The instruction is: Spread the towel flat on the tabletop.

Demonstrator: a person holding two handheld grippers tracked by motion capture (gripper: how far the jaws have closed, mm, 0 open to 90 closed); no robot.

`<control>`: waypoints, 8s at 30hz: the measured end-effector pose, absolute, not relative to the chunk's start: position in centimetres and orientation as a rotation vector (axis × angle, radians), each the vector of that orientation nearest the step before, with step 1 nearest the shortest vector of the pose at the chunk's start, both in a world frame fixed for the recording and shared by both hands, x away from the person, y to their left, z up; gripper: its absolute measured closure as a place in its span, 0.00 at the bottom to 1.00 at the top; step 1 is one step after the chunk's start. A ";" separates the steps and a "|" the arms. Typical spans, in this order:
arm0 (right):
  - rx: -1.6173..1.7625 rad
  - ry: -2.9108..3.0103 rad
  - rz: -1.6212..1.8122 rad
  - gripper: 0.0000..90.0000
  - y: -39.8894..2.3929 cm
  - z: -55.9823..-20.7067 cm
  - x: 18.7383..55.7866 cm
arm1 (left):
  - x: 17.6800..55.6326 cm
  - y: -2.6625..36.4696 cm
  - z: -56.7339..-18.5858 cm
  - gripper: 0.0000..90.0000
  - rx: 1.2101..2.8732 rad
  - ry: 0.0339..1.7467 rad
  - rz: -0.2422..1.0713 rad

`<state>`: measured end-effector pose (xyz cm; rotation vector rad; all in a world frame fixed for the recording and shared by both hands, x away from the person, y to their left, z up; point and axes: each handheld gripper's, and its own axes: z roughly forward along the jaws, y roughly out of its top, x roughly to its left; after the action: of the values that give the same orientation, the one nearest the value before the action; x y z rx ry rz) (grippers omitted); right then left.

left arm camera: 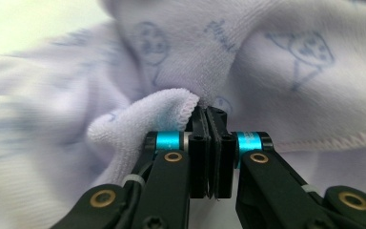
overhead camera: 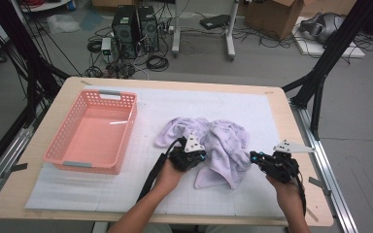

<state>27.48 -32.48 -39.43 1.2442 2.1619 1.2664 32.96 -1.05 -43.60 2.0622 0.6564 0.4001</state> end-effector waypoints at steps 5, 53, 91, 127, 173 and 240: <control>1.255 2.142 1.271 0.97 -33.0 -38.7 27.0 | 33.8 2.6 -42.8 0.98 1.999 0.764 0.475; 1.022 2.285 1.410 0.79 -31.5 -39.6 28.0 | 32.8 6.2 -44.0 0.47 1.941 0.866 0.334; 1.161 2.324 1.131 0.92 -29.0 -41.1 30.2 | 33.6 6.3 -44.0 0.96 1.903 0.909 0.452; 1.340 2.078 1.018 0.59 -35.9 -42.0 29.2 | 30.0 1.3 -43.4 0.55 1.983 0.722 0.218; 1.235 2.392 1.237 0.64 -29.7 -44.6 29.4 | 27.4 10.7 -44.5 0.64 1.947 0.919 0.370; 1.255 1.967 1.128 0.62 -30.2 -40.3 35.4 | 27.8 9.1 -44.4 0.51 1.920 0.885 0.312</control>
<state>35.41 -30.17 -40.26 1.2549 1.9669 1.1284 27.83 9.10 -44.41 1.9198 0.8852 0.3118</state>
